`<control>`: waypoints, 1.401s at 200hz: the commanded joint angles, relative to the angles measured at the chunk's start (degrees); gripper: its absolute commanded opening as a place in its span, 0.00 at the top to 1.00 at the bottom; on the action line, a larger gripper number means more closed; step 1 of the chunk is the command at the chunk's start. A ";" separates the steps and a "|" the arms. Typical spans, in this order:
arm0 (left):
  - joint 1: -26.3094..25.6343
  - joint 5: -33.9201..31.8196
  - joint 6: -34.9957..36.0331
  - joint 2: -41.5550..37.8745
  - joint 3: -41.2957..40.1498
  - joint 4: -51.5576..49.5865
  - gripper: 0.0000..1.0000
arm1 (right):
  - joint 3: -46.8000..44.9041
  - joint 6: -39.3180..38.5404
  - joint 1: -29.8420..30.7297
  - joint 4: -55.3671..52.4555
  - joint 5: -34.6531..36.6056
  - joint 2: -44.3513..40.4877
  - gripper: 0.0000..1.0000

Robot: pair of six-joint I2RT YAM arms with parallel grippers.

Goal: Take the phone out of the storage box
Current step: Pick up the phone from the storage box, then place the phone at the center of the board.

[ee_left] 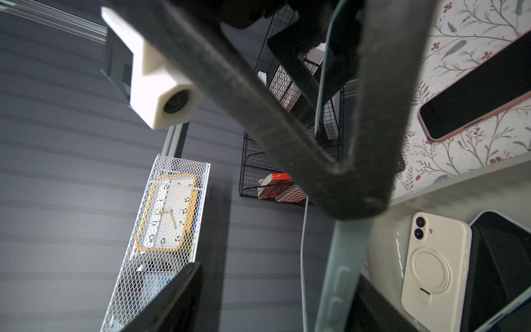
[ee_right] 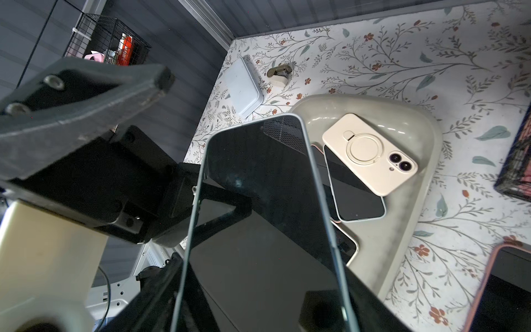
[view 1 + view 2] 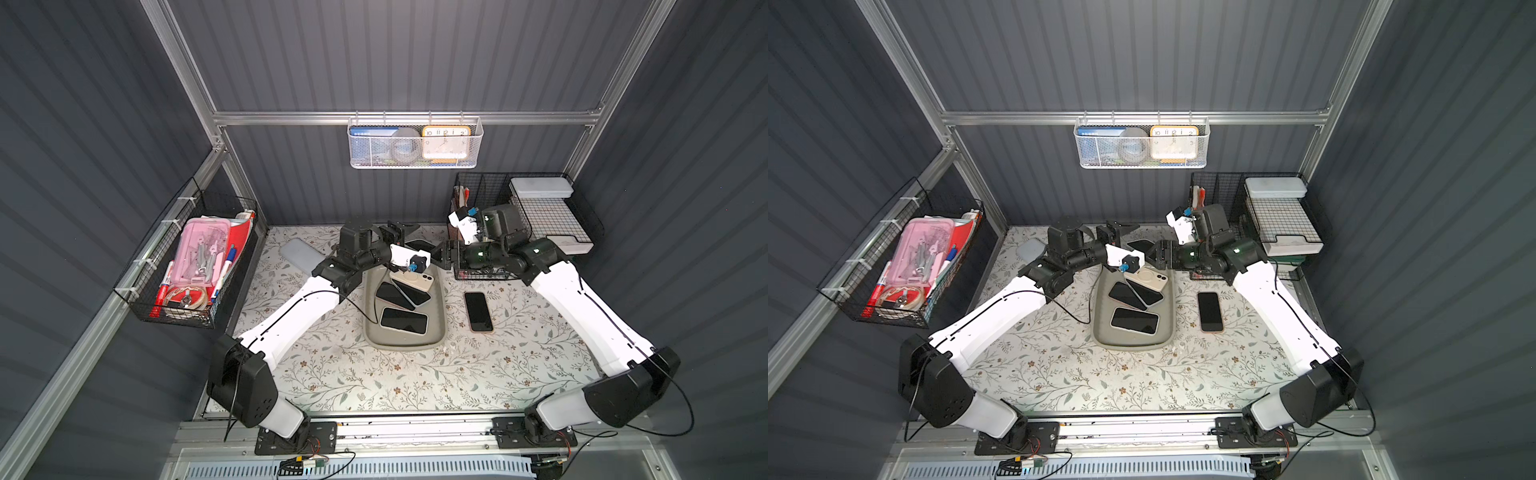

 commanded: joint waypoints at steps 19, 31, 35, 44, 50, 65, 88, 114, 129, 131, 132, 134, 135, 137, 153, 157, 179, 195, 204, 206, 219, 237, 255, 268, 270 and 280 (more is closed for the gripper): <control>0.02 -0.52 -3.06 -2.45 -1.08 1.41 0.20 | -2.64 3.99 -1.97 7.78 -1.10 -4.79 0.53; 0.03 -0.65 -3.66 -2.71 -1.22 1.26 0.19 | -3.68 4.89 -2.69 8.66 -0.73 -5.73 0.53; 0.03 -0.69 -3.92 -2.73 -1.23 1.19 0.19 | -3.96 5.20 -2.96 8.94 -0.61 -6.04 0.53; 0.03 -0.72 -4.78 -3.01 -1.33 1.32 0.19 | -4.71 5.46 -3.50 9.09 -0.02 -6.86 0.53; 0.03 -0.85 -5.64 -3.26 -1.49 1.43 0.18 | -5.07 5.51 -3.81 9.02 0.57 -7.45 0.53; -0.01 -1.22 -8.34 -3.66 -1.93 2.10 0.16 | -6.39 5.06 -4.55 8.66 2.10 -9.07 0.53; 0.05 -1.24 -14.79 -4.05 -2.39 3.28 0.13 | -8.65 3.51 -5.70 6.19 6.07 -12.09 0.53; 0.04 -3.72 -26.85 -4.11 -3.50 7.33 0.09 | -12.86 1.46 -6.89 3.71 10.62 -17.43 0.53; 0.04 -4.98 -35.13 -4.14 -3.25 8.26 0.10 | -15.33 0.39 -7.60 2.18 12.16 -20.06 0.53; 0.03 -5.21 -36.14 -4.12 -3.14 8.37 0.10 | -15.62 0.29 -7.69 2.01 12.37 -20.49 0.53; 0.03 -5.33 -36.66 -4.13 -3.12 8.42 0.10 | -15.79 0.23 -7.72 1.86 12.48 -20.63 0.53; -0.01 -5.59 -37.73 -4.14 -3.10 8.48 0.10 | -16.13 0.11 -7.74 1.69 12.73 -20.96 0.53; -0.04 -5.73 -38.25 -4.14 -3.05 8.51 0.10 | -16.26 0.05 -7.79 1.62 12.88 -21.04 0.53; 0.01 -6.00 -39.08 -4.14 -3.02 8.43 0.10 | -16.60 -0.04 -7.87 1.39 12.99 -21.45 0.53; 0.03 -8.79 -47.21 -4.58 -2.61 8.36 0.11 | -18.87 -0.85 -8.22 -0.49 16.44 -23.85 0.53; -0.01 -9.38 -49.71 -4.71 -2.65 8.45 0.11 | -19.34 -1.09 -8.42 -0.96 16.73 -24.39 0.53; 0.01 -13.47 -60.51 -4.28 -1.64 6.82 0.12 | -21.49 -2.09 -9.26 -4.08 19.05 -26.75 0.53; 0.02 -15.58 -66.31 -3.09 -0.32 3.52 0.13 | -22.97 -2.87 -10.27 -6.68 20.88 -27.81 0.53; 0.03 -16.72 -69.66 -2.45 0.67 1.08 0.13 | -23.95 -3.57 -10.91 -7.86 21.92 -28.37 0.52; -0.01 -16.81 -70.17 -2.24 0.94 0.51 0.13 | -24.19 -3.78 -11.04 -7.93 22.17 -28.52 0.52; 0.03 -17.19 -73.16 -1.42 1.81 -2.12 0.13 | -25.85 -5.23 -12.01 -8.79 23.75 -29.46 0.52; 0.02 -17.39 -76.61 -0.55 2.18 -4.78 0.14 | -28.51 -7.30 -13.99 -8.66 23.83 -30.55 0.54; 0.03 -18.21 -79.81 -0.12 1.78 -6.09 0.14 | -31.58 -9.45 -16.60 -6.98 21.92 -31.85 0.57; 0.02 -18.15 -81.19 0.08 1.16 -6.18 0.15 | -34.14 -11.53 -18.79 -4.84 20.59 -33.13 0.57; 0.03 -18.02 -81.32 0.08 1.07 -6.14 0.15 | -34.50 -11.81 -19.15 -4.53 20.45 -33.33 0.57; 0.01 -17.26 -81.72 0.19 0.34 -5.66 0.15 | -36.18 -13.39 -21.14 -2.96 18.90 -34.05 0.57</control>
